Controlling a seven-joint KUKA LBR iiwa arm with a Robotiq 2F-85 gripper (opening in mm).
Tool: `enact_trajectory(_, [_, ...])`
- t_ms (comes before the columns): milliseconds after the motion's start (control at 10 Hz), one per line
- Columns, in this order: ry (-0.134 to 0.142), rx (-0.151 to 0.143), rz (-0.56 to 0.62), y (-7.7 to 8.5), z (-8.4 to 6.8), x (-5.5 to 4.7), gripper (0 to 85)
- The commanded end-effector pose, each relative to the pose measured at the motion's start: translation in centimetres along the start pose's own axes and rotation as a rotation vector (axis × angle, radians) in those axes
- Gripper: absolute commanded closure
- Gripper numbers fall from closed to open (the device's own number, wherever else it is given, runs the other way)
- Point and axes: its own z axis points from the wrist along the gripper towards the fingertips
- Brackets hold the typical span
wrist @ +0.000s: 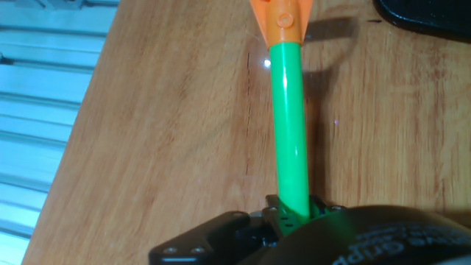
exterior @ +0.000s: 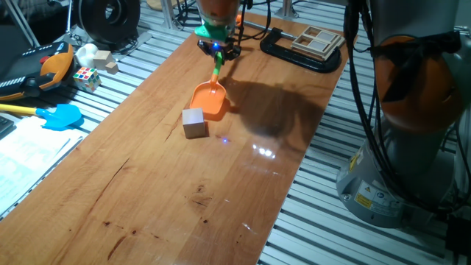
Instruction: Use a shovel to scoop up an object
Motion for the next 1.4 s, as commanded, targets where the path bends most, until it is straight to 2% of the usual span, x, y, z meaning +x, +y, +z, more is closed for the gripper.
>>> enact_trajectory(0, [-0.002,-0.001,0.000,0.0,0.1,0.1,85.0])
enact_trajectory(200, [-0.018,-0.005,0.003,0.0,0.2,0.4,85.0])
enact_trajectory(300, [-0.016,-0.001,0.005,0.0,0.3,0.5,85.0])
enact_trajectory(500, [-0.040,0.006,0.012,0.0,0.6,1.1,85.0])
enact_trajectory(600, [-0.034,0.010,0.017,0.0,0.8,1.1,85.0])
enact_trajectory(800, [-0.052,0.023,0.018,0.0,0.7,1.1,85.0])
enact_trajectory(1300, [-0.083,0.027,0.020,-0.1,0.1,1.2,85.0])
